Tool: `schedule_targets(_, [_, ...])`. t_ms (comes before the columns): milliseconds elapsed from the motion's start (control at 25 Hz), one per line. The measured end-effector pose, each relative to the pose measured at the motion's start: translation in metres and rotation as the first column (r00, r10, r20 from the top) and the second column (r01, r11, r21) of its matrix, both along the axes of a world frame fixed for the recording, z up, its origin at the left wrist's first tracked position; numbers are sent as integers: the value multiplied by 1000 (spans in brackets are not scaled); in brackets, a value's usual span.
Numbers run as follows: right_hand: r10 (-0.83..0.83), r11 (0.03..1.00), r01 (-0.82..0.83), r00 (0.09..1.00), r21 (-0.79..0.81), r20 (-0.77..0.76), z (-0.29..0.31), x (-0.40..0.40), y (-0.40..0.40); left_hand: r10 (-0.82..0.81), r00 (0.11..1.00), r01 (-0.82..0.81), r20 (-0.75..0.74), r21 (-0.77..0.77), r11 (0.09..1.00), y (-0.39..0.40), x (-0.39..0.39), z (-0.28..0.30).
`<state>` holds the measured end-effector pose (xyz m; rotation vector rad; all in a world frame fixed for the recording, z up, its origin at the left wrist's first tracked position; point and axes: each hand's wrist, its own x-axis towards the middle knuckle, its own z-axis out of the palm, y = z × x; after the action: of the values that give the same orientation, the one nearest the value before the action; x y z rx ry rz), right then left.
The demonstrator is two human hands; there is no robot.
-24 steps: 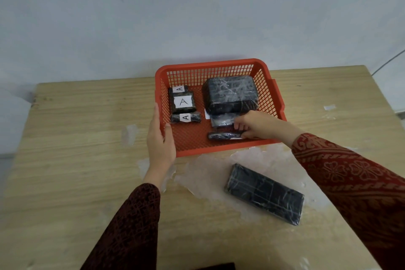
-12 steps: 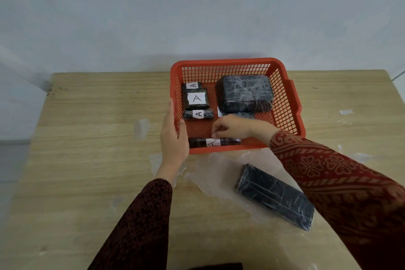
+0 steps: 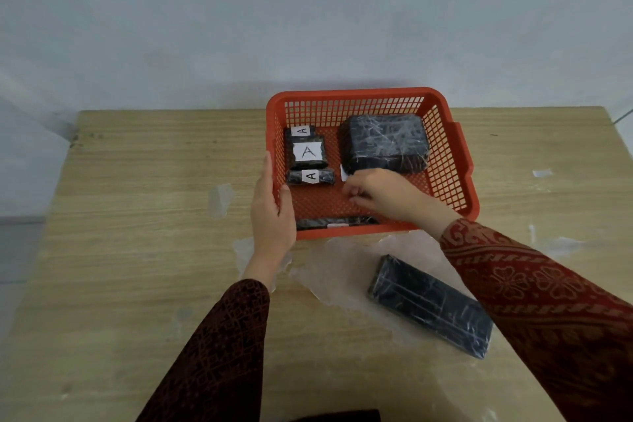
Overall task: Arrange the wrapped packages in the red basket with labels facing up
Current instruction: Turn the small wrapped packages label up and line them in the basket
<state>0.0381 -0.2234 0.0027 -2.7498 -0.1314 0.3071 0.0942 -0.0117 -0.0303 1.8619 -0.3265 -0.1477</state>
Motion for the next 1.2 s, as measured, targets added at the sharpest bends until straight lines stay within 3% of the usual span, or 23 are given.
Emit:
schedule_targets(80, [-38,991,41,999,-125,29,1,-9,-23,0,1000,0,-17,-6,1000,0,0,0])
schedule_targets(160, [-75,969,59,996,-240,-58,-1,-16,-39,-1,1000,1,-16,-2,1000,0,0,-1])
schedule_targets(280, [-57,958,36,996,-285,-66,-8,-16,-43,-6,1000,6,2,8,1000,0,0,-2])
schedule_targets(400, [-45,981,33,997,-189,-62,-5,-8,-42,-2,1000,2,-6,-3,1000,0,-1,-1])
schedule_targets(560, [-100,982,136,965,135,-243,6,3,-35,2,1000,-2,-15,1,1000,0,-1,0])
schedule_targets(680, [-84,982,131,948,135,-306,14,18,-29,-1,1000,1,-10,3,1000,1,0,-1])
schedule_targets(800, [-180,977,197,968,86,-172,22,28,-33,0,1000,0,-5,-5,1000,1,1,0])
schedule_targets(880, [-239,954,252,966,162,-96,24,28,-30,6,1000,-6,-3,-1,1000,1,0,0])
schedule_targets(1000, [-165,924,217,969,316,-182,21,26,-11,-4,1000,4,-7,-3,1000,1,1,-1])
schedule_targets(1080, [-91,936,168,965,310,-248,10,25,3,-7,1000,7,-8,0,1000,1,1,-2])
schedule_targets(1200, [-183,920,264,943,290,-277,-10,28,19,-3,1000,3,11,16,1000,2,1,-2])
